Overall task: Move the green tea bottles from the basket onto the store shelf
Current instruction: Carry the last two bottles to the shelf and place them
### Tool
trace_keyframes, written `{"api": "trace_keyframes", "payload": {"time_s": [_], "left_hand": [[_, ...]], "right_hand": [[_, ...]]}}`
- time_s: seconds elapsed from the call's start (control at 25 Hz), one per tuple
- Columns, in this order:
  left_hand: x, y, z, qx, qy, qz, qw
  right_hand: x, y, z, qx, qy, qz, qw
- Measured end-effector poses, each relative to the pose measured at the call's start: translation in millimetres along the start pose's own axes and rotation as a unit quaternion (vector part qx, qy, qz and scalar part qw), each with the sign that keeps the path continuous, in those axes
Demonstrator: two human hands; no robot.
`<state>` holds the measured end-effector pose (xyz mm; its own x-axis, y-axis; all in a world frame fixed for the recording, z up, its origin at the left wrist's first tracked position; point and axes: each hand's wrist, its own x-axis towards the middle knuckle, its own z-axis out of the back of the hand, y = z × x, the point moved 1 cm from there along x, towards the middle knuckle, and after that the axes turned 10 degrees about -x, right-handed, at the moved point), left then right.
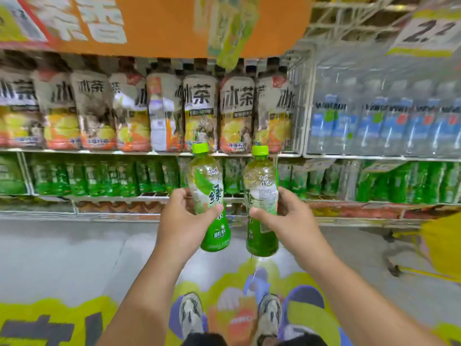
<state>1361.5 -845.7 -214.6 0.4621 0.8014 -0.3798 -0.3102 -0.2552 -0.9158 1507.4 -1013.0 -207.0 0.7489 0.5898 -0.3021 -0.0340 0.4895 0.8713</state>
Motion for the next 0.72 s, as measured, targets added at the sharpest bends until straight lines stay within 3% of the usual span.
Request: {"api": "trace_keyframes", "payload": {"time_s": [0.28,0.72], "left_hand": [[72.4,97.7,-9.8,0.003,0.021,0.031,0.999],[184.0,203.3,-65.7,-0.02,0.019,0.037,0.999]], "right_hand": [[53.6,-99.2,-68.5,0.004,-0.008,-0.065,0.998],[157.1,-202.2,-104.0,-0.015,-0.047,-0.061,0.997]]}}
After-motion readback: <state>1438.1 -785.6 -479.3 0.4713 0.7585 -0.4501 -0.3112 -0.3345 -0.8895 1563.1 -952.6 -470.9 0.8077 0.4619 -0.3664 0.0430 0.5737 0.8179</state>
